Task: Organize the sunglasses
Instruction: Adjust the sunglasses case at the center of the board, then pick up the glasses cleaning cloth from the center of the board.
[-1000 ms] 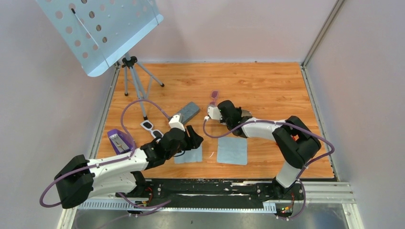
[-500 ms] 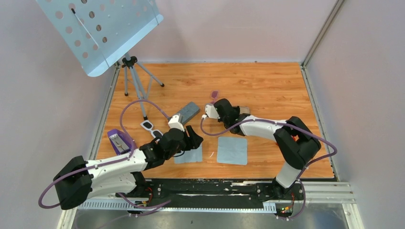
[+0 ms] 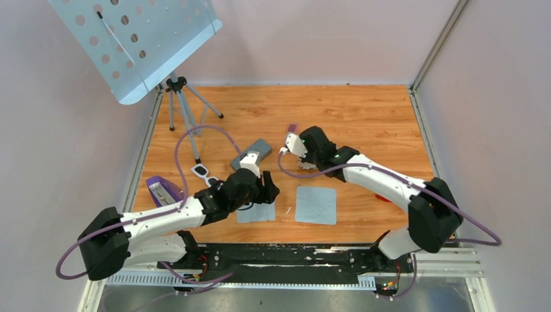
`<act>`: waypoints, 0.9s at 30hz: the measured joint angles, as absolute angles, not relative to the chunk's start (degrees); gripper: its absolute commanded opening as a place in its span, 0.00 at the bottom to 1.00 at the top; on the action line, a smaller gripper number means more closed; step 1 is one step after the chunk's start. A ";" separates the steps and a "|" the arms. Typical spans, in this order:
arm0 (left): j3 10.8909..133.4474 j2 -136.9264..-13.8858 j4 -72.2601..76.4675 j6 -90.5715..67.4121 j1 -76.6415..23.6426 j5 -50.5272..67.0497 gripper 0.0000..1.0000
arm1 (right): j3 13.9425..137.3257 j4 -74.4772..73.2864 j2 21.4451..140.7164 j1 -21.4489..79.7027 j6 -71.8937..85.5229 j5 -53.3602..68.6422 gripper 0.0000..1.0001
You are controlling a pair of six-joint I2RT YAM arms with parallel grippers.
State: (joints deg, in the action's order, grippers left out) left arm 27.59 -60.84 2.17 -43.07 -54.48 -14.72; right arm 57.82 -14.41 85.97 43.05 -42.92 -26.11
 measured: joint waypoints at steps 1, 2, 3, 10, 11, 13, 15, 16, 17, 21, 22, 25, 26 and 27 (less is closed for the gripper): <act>29.21 -62.24 1.56 -41.23 -54.48 -13.82 0.59 | 58.39 -16.43 84.55 42.46 -41.52 -24.16 0.30; 30.63 -63.53 1.06 -39.55 -54.46 -12.97 0.59 | 59.20 -18.85 82.96 41.41 -39.99 -21.39 0.30; 32.77 -65.34 0.05 -37.41 -54.46 -11.75 0.59 | 60.25 -21.47 81.36 39.66 -38.50 -17.74 0.29; 49.06 -80.73 -6.87 -24.95 -54.39 -5.13 0.57 | 62.72 -36.56 75.81 20.10 -36.53 14.20 0.26; 51.11 -83.07 -7.60 -23.57 -54.33 -4.27 0.56 | 62.50 -38.28 75.79 18.00 -37.52 17.72 0.25; 55.22 -87.96 -9.47 -21.02 -53.78 -1.93 0.58 | 61.25 -41.12 75.94 14.55 -39.90 24.23 0.25; 59.33 -92.79 -11.70 -18.83 -52.66 0.58 0.65 | 60.01 -43.72 76.97 12.14 -42.17 29.43 0.27; 60.99 -94.70 -12.60 -18.13 -52.07 1.54 0.68 | 59.53 -44.88 78.11 11.09 -43.31 31.94 0.29; 63.11 -96.90 -14.00 -17.30 -51.31 2.70 0.70 | 59.16 -45.54 79.22 10.39 -44.14 33.47 0.32; 69.43 -103.44 -17.19 -14.22 -48.86 6.13 0.62 | 56.86 -46.19 83.61 8.73 -46.85 38.54 0.39; 70.08 -104.29 -17.47 -13.17 -48.38 6.57 0.59 | 55.96 -45.93 84.07 8.71 -47.31 39.33 0.37; 70.76 -105.54 -18.37 -9.85 -47.53 8.54 0.49 | 54.11 -44.38 84.58 8.71 -48.03 40.42 0.32; 70.94 -105.93 -18.50 -8.43 -47.35 9.39 0.47 | 53.78 -43.48 84.71 8.71 -48.18 40.66 0.31; 71.02 -106.28 -18.46 -7.16 -47.22 10.39 0.45 | 53.60 -42.59 84.86 8.71 -48.47 40.82 0.30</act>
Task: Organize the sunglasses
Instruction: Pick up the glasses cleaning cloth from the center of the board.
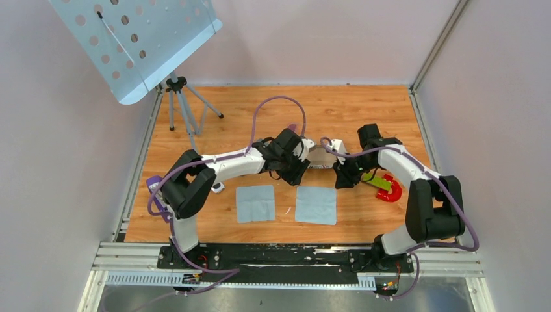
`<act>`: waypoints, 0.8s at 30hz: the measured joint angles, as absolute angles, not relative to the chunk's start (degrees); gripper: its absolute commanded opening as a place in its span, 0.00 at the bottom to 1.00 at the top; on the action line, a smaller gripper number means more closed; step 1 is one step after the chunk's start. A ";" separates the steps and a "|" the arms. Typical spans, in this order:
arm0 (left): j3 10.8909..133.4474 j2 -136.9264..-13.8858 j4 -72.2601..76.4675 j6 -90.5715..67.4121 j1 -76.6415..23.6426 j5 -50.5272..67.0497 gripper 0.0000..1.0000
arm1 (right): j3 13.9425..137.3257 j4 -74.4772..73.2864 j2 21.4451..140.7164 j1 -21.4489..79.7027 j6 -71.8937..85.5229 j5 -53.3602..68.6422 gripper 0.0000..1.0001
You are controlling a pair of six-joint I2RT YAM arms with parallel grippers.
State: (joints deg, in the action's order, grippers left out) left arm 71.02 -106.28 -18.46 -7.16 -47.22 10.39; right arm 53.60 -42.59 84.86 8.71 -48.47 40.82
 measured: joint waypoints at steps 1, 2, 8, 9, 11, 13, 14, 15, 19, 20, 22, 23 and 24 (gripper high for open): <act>71.05 -106.61 -18.39 -5.98 -46.94 11.55 0.43 | 53.45 -41.60 85.06 8.71 -48.86 40.93 0.29; 71.05 -106.87 -18.37 -5.19 -46.81 12.69 0.41 | 53.30 -40.75 85.21 8.71 -49.21 40.95 0.28; 71.05 -108.36 -18.26 1.28 -45.54 19.90 0.42 | 51.99 -37.23 85.62 8.71 -51.44 40.91 0.30; 71.05 -108.40 -18.22 1.69 -45.50 20.12 0.42 | 51.70 -36.84 85.67 8.71 -51.79 40.86 0.30; 71.05 -108.66 -17.87 2.50 -45.47 20.40 0.41 | 51.03 -36.16 85.67 8.78 -52.27 40.60 0.30; 71.05 -109.27 -17.23 2.98 -45.47 20.49 0.39 | 50.17 -35.24 85.69 9.21 -52.60 40.03 0.30; 71.05 -109.67 -16.84 3.05 -45.47 20.56 0.38 | 49.80 -34.92 85.69 9.45 -52.73 39.64 0.30; 71.05 -110.08 -16.43 3.05 -45.47 20.56 0.36 | 49.54 -34.61 85.69 9.72 -52.80 39.29 0.30; 71.00 -111.39 -14.92 2.98 -45.45 20.47 0.36 | 48.90 -33.23 85.80 10.79 -52.75 38.02 0.30; 70.89 -111.42 -14.52 2.98 -45.45 20.47 0.36 | 48.90 -32.73 85.97 10.96 -52.73 37.67 0.30; 70.70 -111.42 -13.69 3.01 -45.45 20.60 0.35 | 48.90 -32.34 86.35 11.44 -52.73 37.17 0.30; 70.59 -111.42 -13.17 2.98 -45.45 20.80 0.35 | 48.90 -32.27 86.59 11.70 -52.73 36.82 0.30; 70.52 -111.42 -12.99 2.98 -45.45 20.95 0.34 | 48.88 -32.23 86.78 11.97 -52.73 36.58 0.30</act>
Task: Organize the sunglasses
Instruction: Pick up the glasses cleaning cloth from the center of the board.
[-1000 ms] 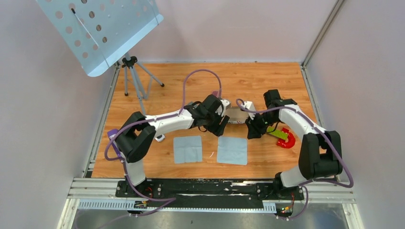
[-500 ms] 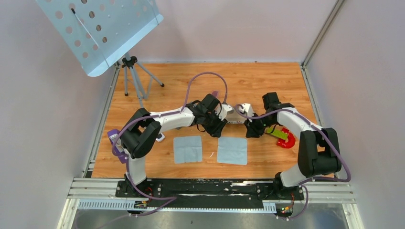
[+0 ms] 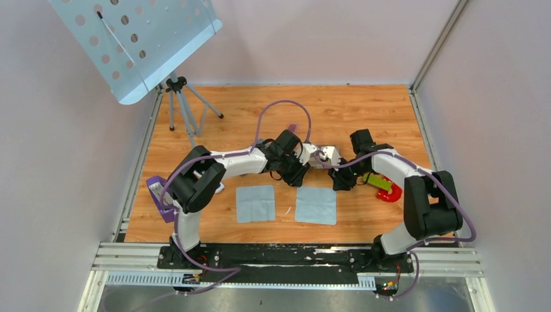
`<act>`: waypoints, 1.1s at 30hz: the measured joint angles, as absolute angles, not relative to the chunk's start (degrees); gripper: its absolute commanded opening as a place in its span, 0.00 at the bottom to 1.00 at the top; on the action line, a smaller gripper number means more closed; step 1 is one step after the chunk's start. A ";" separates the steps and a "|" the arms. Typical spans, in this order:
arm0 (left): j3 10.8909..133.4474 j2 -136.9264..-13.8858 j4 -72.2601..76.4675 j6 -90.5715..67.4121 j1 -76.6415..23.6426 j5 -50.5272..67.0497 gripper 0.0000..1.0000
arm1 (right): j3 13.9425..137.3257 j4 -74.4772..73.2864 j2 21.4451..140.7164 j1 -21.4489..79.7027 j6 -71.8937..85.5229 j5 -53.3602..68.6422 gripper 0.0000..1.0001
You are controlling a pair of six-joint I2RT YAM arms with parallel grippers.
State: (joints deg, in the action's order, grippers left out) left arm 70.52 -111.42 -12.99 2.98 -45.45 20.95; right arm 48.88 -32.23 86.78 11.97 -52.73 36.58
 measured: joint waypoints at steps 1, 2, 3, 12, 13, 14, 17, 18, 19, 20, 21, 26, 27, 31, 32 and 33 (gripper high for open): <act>70.46 -111.42 -12.88 2.81 -45.45 21.02 0.32 | 48.88 -32.21 86.96 12.27 -52.73 36.29 0.30; 70.39 -111.42 -12.86 2.85 -45.45 21.10 0.31 | 48.88 -32.21 87.00 12.43 -52.75 35.86 0.30; 70.37 -111.42 -12.88 2.81 -45.39 21.17 0.30 | 48.88 -32.21 87.00 12.64 -52.75 35.55 0.31; 70.37 -111.46 -13.89 2.04 -45.12 20.49 0.41 | 48.88 -32.27 87.99 13.82 -52.99 32.91 0.31; 70.30 -111.46 -13.85 1.72 -45.12 20.45 0.43 | 48.88 -32.29 88.25 13.91 -52.99 32.77 0.31; 69.93 -111.31 -13.32 1.37 -45.12 20.47 0.44 | 48.88 -32.29 88.42 13.96 -52.99 32.69 0.31; 66.48 -109.06 -10.96 0.51 -45.12 20.03 0.47 | 48.88 -32.27 88.51 14.22 -53.01 32.49 0.31; 64.88 -107.87 -10.52 0.14 -45.12 19.75 0.47 | 48.88 -32.27 88.51 14.28 -53.06 32.49 0.31; 63.48 -106.76 -10.22 -0.25 -45.12 19.33 0.47 | 48.88 -32.27 88.51 14.31 -53.08 32.49 0.31; 62.15 -105.65 -10.09 -0.67 -45.12 18.90 0.47 | 48.88 -32.29 88.51 14.33 -53.12 32.49 0.31; 61.12 -104.73 -10.04 -0.99 -45.12 18.57 0.47 | 48.88 -32.29 88.51 14.39 -53.17 32.49 0.31; 60.20 -103.88 -8.75 -3.70 -44.40 17.87 0.42 | 48.88 -32.25 88.71 15.29 -53.17 31.94 0.29; 59.94 -103.68 -8.32 -4.58 -43.97 17.89 0.41 | 48.88 -32.21 88.82 15.53 -53.15 31.64 0.29; 56.71 -101.23 -5.61 -8.36 -41.82 17.91 0.39 | 48.77 -31.66 89.06 16.60 -53.01 30.28 0.27; 55.46 -100.12 -4.95 -9.52 -41.21 17.89 0.40 | 48.51 -31.07 89.06 17.02 -52.88 29.71 0.27; 54.39 -99.09 -4.19 -10.79 -40.64 17.89 0.40 | 48.36 -30.70 88.92 17.45 -52.71 29.21 0.26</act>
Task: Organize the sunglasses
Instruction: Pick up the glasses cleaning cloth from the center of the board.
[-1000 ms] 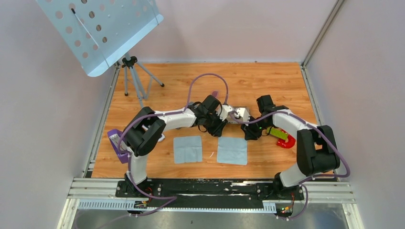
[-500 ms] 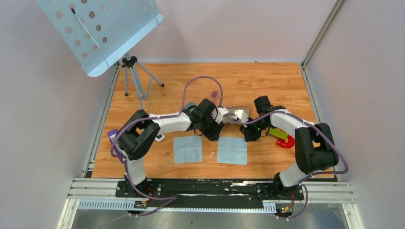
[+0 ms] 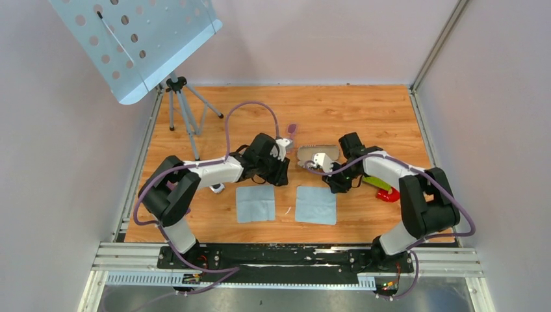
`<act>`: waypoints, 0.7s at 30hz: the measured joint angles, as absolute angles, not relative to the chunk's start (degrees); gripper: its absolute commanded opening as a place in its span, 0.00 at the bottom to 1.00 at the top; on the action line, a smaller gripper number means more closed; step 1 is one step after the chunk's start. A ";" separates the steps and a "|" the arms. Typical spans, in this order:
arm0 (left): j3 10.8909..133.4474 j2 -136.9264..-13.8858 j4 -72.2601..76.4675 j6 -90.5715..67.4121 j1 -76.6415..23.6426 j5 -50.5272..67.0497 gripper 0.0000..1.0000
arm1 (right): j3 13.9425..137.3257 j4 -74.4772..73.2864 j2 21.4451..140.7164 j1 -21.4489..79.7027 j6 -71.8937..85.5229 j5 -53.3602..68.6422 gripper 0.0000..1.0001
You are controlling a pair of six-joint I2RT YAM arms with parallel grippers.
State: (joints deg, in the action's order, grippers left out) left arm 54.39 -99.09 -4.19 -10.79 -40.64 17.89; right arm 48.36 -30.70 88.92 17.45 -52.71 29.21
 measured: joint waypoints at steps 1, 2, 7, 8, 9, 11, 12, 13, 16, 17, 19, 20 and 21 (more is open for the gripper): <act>53.63 -98.39 -3.31 -11.84 -40.18 17.91 0.40 | 48.03 -30.15 88.58 18.06 -52.58 28.42 0.26; 52.64 -97.56 -1.89 -13.30 -39.57 18.02 0.40 | 47.66 -29.58 88.18 18.59 -52.53 27.73 0.24; 50.76 -96.05 2.74 -17.54 -38.04 18.46 0.41 | 46.33 -28.03 86.85 20.93 -52.16 24.45 0.10; 50.76 -96.05 3.20 -18.00 -38.00 18.61 0.41 | 46.28 -28.12 86.80 21.10 -52.01 24.14 0.07; 50.76 -96.05 3.40 -18.37 -38.00 18.90 0.41 | 46.24 -28.23 86.70 21.28 -51.90 23.94 0.05; 50.78 -96.12 3.77 -18.76 -38.00 19.31 0.41 | 45.84 -28.21 86.17 21.41 -51.83 23.88 0.04; 50.78 -96.23 3.99 -18.94 -38.00 19.70 0.41 | 45.50 -27.94 85.76 21.45 -51.83 23.92 0.03; 50.78 -96.42 4.29 -19.11 -38.00 20.23 0.40 | 45.08 -27.59 85.25 21.50 -51.83 23.94 0.03; 51.00 -97.51 5.26 -19.55 -38.00 21.87 0.40 | 43.64 -26.37 83.68 21.52 -51.72 23.79 0.02; 51.09 -98.02 5.61 -19.59 -38.00 22.41 0.40 | 43.11 -26.09 83.09 21.52 -51.68 23.68 0.02; 51.40 -99.11 5.93 -19.66 -38.00 23.46 0.39 | 42.50 -25.74 82.19 21.52 -51.68 23.42 0.02; 51.70 -99.63 5.98 -19.66 -38.00 23.81 0.39 | 42.46 -25.56 81.95 21.52 -51.68 23.31 0.02; 52.25 -100.40 5.93 -19.68 -38.00 24.18 0.38 | 42.46 -25.21 81.87 21.52 -51.68 23.27 0.02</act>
